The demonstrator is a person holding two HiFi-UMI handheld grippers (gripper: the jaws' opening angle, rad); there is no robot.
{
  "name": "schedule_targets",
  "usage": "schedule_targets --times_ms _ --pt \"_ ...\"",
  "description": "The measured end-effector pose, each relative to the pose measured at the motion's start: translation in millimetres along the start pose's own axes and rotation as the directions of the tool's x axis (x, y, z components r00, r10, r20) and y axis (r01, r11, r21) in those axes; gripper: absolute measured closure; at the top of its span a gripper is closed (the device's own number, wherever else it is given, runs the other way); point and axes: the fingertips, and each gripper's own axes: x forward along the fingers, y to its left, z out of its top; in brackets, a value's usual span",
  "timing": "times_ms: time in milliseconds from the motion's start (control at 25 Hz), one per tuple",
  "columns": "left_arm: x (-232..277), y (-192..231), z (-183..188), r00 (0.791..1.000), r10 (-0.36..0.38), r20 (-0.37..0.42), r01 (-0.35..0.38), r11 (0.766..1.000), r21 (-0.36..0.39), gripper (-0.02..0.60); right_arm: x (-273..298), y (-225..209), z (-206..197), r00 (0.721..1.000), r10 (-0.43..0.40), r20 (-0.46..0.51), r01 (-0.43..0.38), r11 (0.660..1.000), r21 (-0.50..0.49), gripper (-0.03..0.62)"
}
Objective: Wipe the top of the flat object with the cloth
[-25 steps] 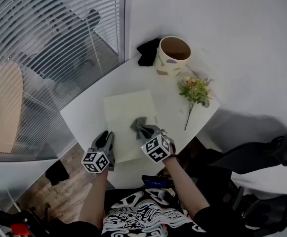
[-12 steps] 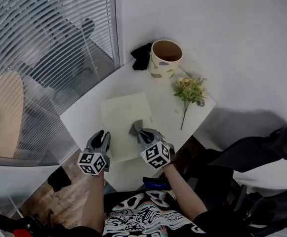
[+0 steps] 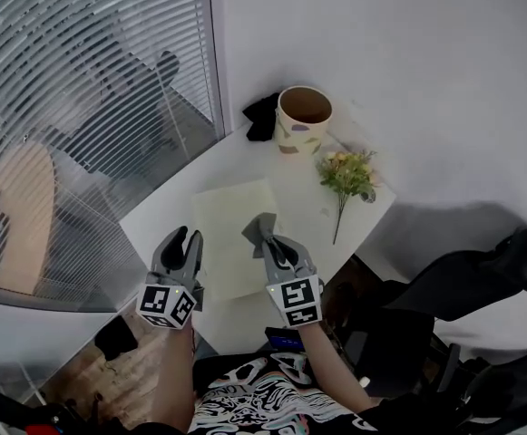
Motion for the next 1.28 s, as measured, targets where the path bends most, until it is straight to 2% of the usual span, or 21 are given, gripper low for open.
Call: schedule_targets --times_ms 320,680,880,1280 --pt "1 -4 25 1.000 0.010 0.022 -0.011 0.998 0.054 0.419 -6 7 36 0.996 -0.019 0.091 0.016 0.999 0.039 0.574" --pt "-2 6 20 1.000 0.022 0.001 -0.022 0.998 0.060 0.419 2 15 35 0.998 -0.004 0.060 0.004 1.000 -0.004 0.575" --pt "1 6 16 1.000 0.019 -0.014 -0.018 0.998 0.060 0.425 5 18 32 0.998 0.006 0.058 -0.007 1.000 0.006 0.574" --pt "-2 10 17 1.000 0.024 -0.014 -0.024 1.000 0.011 0.425 3 15 34 0.999 -0.006 0.053 0.006 1.000 0.006 0.574"
